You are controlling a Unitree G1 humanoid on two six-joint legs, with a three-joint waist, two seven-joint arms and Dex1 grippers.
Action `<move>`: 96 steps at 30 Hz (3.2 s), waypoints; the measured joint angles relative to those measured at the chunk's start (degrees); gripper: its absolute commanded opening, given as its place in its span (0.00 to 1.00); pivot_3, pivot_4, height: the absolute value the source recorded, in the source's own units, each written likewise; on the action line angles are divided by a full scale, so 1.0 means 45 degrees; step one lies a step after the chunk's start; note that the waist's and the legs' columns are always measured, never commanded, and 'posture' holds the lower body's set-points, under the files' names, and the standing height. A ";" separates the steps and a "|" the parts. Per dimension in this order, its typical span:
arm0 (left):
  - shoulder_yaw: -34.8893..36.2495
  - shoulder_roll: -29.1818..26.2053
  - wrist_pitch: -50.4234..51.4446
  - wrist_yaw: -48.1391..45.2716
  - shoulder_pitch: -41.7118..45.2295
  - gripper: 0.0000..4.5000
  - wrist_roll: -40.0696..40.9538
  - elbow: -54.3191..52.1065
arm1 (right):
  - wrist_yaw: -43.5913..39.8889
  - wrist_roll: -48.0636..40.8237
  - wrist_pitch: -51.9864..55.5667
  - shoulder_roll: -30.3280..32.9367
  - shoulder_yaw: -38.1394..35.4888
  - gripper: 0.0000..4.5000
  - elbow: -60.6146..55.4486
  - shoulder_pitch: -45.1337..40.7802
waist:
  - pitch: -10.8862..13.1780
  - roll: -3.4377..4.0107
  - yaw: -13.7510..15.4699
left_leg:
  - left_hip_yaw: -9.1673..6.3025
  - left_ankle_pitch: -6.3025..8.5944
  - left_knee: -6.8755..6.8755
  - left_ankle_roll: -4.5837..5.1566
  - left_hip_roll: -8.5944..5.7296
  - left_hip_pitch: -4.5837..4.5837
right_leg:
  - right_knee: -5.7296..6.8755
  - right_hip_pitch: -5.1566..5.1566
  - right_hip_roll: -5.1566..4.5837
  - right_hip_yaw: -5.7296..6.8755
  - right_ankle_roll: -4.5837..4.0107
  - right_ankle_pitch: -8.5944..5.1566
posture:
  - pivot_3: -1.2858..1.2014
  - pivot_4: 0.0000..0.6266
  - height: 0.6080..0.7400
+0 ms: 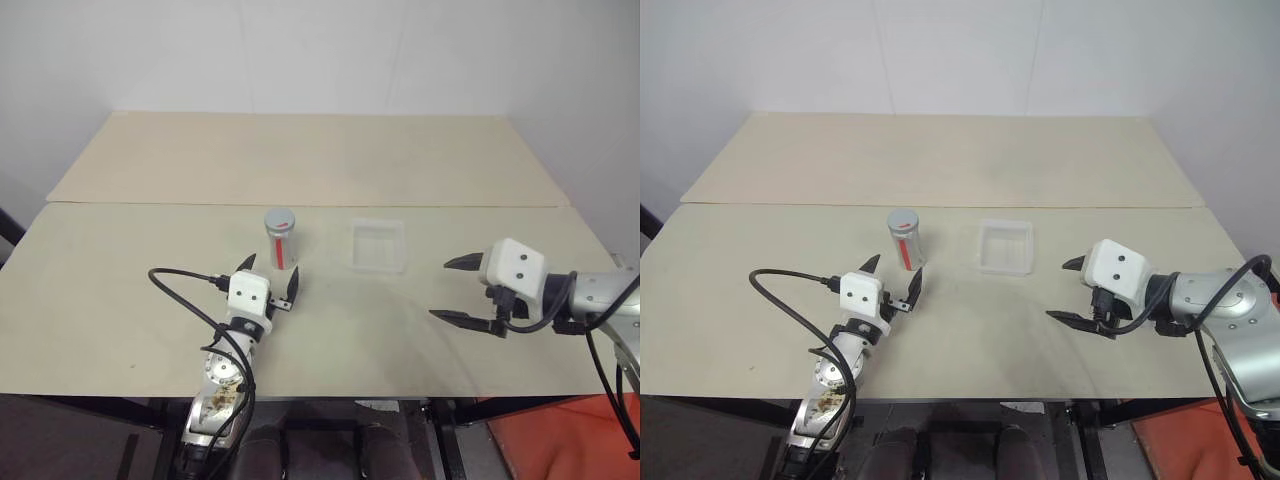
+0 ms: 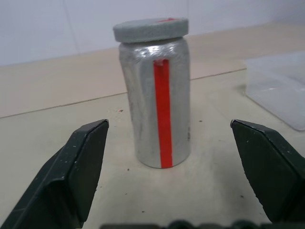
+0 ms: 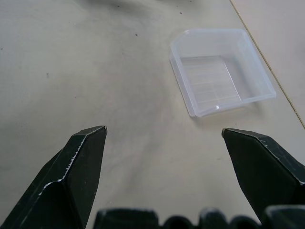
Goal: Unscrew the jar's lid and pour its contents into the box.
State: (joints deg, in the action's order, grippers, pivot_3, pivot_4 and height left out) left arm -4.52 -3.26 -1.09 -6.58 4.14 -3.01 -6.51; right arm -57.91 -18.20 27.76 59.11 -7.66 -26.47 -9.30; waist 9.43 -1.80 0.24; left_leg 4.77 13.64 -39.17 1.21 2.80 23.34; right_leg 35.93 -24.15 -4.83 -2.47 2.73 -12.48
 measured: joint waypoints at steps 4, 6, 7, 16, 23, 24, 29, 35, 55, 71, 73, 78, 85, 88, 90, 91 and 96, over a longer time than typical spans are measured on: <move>-0.0009 0.0196 -0.0505 0.0384 0.0568 0.99 -0.0215 0.0850 | 0.0162 0.0026 0.0039 0.0009 -0.0035 1.00 -0.0039 0.0090 | 0.0000 -0.0001 0.0008 | 0.0000 0.0000 0.0000 0.0000 -0.0003 0.0003 | -0.0005 0.0000 0.0000 0.0000 0.0002 0.0000 | 0.52 0.24 1.00; -0.0002 0.0299 -0.0640 0.0584 0.0902 0.99 -0.0294 0.1275 | 0.0185 0.0028 0.0039 0.0017 -0.0039 1.00 -0.0038 0.0095 | 0.0000 -0.0002 0.0027 | -0.0002 0.0000 0.0000 0.0000 -0.0005 0.0005 | -0.0006 0.0000 0.0000 0.0001 0.0003 0.0001 | 0.52 0.24 1.00; -0.0008 0.0336 -0.0742 0.0646 0.1086 0.99 -0.0320 0.1513 | 0.0204 0.0027 0.0039 0.0018 -0.0051 1.00 -0.0040 0.0103 | 0.0000 -0.0002 0.0036 | -0.0002 0.0000 0.0000 0.0000 -0.0005 0.0006 | -0.0006 0.0001 0.0000 0.0000 0.0004 0.0001 | 0.52 0.24 1.00; -0.0007 0.0544 -0.1524 0.1317 0.2929 0.99 -0.0560 0.3997 | 0.0402 0.0157 0.0053 0.0029 -0.0159 1.00 -0.0077 0.0223 | 0.0001 -0.0005 0.0068 | -0.0006 0.0000 0.0000 0.0000 -0.0009 0.0015 | -0.0013 -0.0002 0.0000 0.0002 0.0011 0.0005 | 0.52 0.24 1.00; 0.0218 0.0564 -0.2471 0.2056 0.3887 0.99 -0.0808 0.5305 | 0.0489 0.0235 0.0091 0.0028 -0.0332 1.00 -0.0147 0.0342 | 0.0001 -0.0006 0.0072 | -0.0007 0.0000 0.0000 0.0000 -0.0009 0.0016 | -0.0017 -0.0002 0.0000 0.0002 0.0014 0.0007 | 0.52 0.24 1.00; 0.0242 0.0566 -0.2516 0.2109 0.3935 0.99 -0.0806 0.5415 | 0.0522 0.0248 0.0096 0.0028 -0.0367 1.00 -0.0160 0.0364 | 0.0001 -0.0006 0.0073 | -0.0008 0.0000 0.0000 0.0000 -0.0010 0.0016 | -0.0017 -0.0001 0.0000 0.0003 0.0014 0.0007 | 0.52 0.24 1.00; 0.0293 0.0598 -0.2541 0.2102 0.3960 0.99 -0.0768 0.5658 | 0.0663 0.0247 0.0135 0.0027 -0.0447 1.00 -0.0342 0.0437 | 0.0001 -0.0006 0.0078 | -0.0007 0.0000 0.0000 0.0000 -0.0010 0.0017 | -0.0017 -0.0001 0.0000 0.0003 0.0015 0.0007 | 0.52 0.24 1.00; 0.0246 0.0785 -0.2541 0.2056 0.3960 0.99 -0.0763 0.5658 | 0.0702 0.0252 0.0139 0.0026 -0.0446 1.00 -0.0353 0.0462 | 0.0001 -0.0006 0.0080 | -0.0006 0.0000 0.0000 0.0000 -0.0010 0.0017 | -0.0017 -0.0001 0.0000 0.0003 0.0016 0.0007 | 0.52 0.24 1.00; 0.0532 0.0565 -0.2899 0.0698 0.4015 0.42 0.0509 0.5796 | 0.1026 0.0300 0.0291 -0.0175 -0.0411 1.00 -0.0343 0.0001 | 0.0002 -0.0008 0.0023 | -0.0006 -0.0001 0.0000 -0.0001 -0.0006 0.0022 | -0.0016 -0.0010 0.0002 0.0003 0.0017 0.0009 | 0.52 0.24 1.00; -0.0361 -0.2317 0.0043 -0.5155 0.2006 0.42 0.4034 -0.0123 | 0.6596 -0.0900 0.3633 -0.7865 0.3249 1.00 -0.1429 -0.4502 | -0.0006 0.0008 -0.0090 | -0.0020 -0.0014 0.0003 -0.0020 0.0006 0.0045 | -0.0008 -0.0022 0.0008 0.0015 0.0012 0.0010 | 0.52 0.24 1.00; -0.0436 -0.2197 0.0080 -0.5120 0.1950 0.42 0.3984 -0.0197 | 0.6640 -0.0951 0.3631 -0.7908 0.3260 1.00 -0.1518 -0.4612 | -0.0006 0.0008 -0.0093 | -0.0021 -0.0014 0.0003 -0.0020 0.0007 0.0041 | -0.0008 -0.0022 0.0008 0.0018 0.0012 0.0010 | 0.52 0.24 1.00; -0.0642 -0.1931 0.0134 -0.5002 0.1877 0.42 0.3709 -0.0347 | 0.6907 -0.0815 0.3626 -0.8557 0.3745 1.00 -0.1396 -0.4781 | -0.0008 0.0011 -0.0234 | -0.0024 -0.0014 0.0003 -0.0020 0.0009 0.0034 | 0.0006 -0.0025 0.0014 0.0016 0.0011 0.0010 | 0.52 0.24 1.00; -0.0826 -0.1838 0.0078 -0.4973 0.1872 0.42 0.3389 -0.0343 | 0.7352 -0.0603 0.3597 -0.9334 0.4053 1.00 -0.0771 -0.5148 | -0.0008 0.0012 -0.0235 | -0.0025 -0.0014 0.0004 -0.0020 0.0011 0.0038 | 0.0003 -0.0027 0.0017 0.0016 0.0011 0.0010 | 0.52 0.24 1.00; -0.0838 -0.1824 0.0014 -0.4973 0.1872 0.42 0.3225 -0.0340 | 0.7431 -0.0441 0.3597 -0.9347 0.4053 1.00 -0.0695 -0.5231 | -0.0008 0.0012 -0.0226 | -0.0026 -0.0014 0.0005 -0.0020 0.0012 0.0039 | 0.0001 -0.0027 0.0017 0.0017 0.0011 0.0010 | 0.52 0.24 1.00; -0.0809 -0.1776 0.0013 -0.4961 0.1872 0.42 0.3215 -0.0338 | 0.7543 -0.0240 0.3596 -0.9348 0.4054 1.00 -0.0505 -0.5231 | -0.0008 0.0012 -0.0220 | -0.0024 -0.0014 0.0005 -0.0020 0.0011 0.0039 | 0.0000 -0.0026 0.0015 0.0017 0.0010 0.0010 | 0.52 0.24 1.00; -0.0808 -0.1750 0.0012 -0.4949 0.1872 0.42 0.3211 -0.0338 | 0.7611 -0.0187 0.3596 -0.9347 0.4052 1.00 -0.0418 -0.5231 | -0.0008 0.0012 -0.0221 | -0.0023 -0.0014 0.0005 -0.0020 0.0011 0.0039 | 0.0001 -0.0026 0.0015 0.0017 0.0010 0.0010 | 0.52 0.24 1.00; -0.0810 -0.1642 0.0012 -0.4924 0.1872 0.42 0.3178 -0.0338 | 0.7601 0.0058 0.3406 -0.9318 0.4148 1.00 -0.0345 -0.5229 | -0.0008 0.0012 -0.0227 | -0.0024 -0.0014 0.0008 -0.0020 0.0011 0.0040 | -0.0001 -0.0030 0.0015 0.0017 0.0011 0.0010 | 0.52 0.24 1.00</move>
State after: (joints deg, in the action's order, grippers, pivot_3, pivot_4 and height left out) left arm -8.16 -10.65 -1.03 -28.74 12.57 11.29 -8.03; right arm -23.71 -17.94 43.09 17.18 11.01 -28.02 -32.83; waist 9.39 -1.75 -0.78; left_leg 4.67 13.58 -39.14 1.12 2.85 23.52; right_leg 35.93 -24.28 -4.76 -2.40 2.78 -12.43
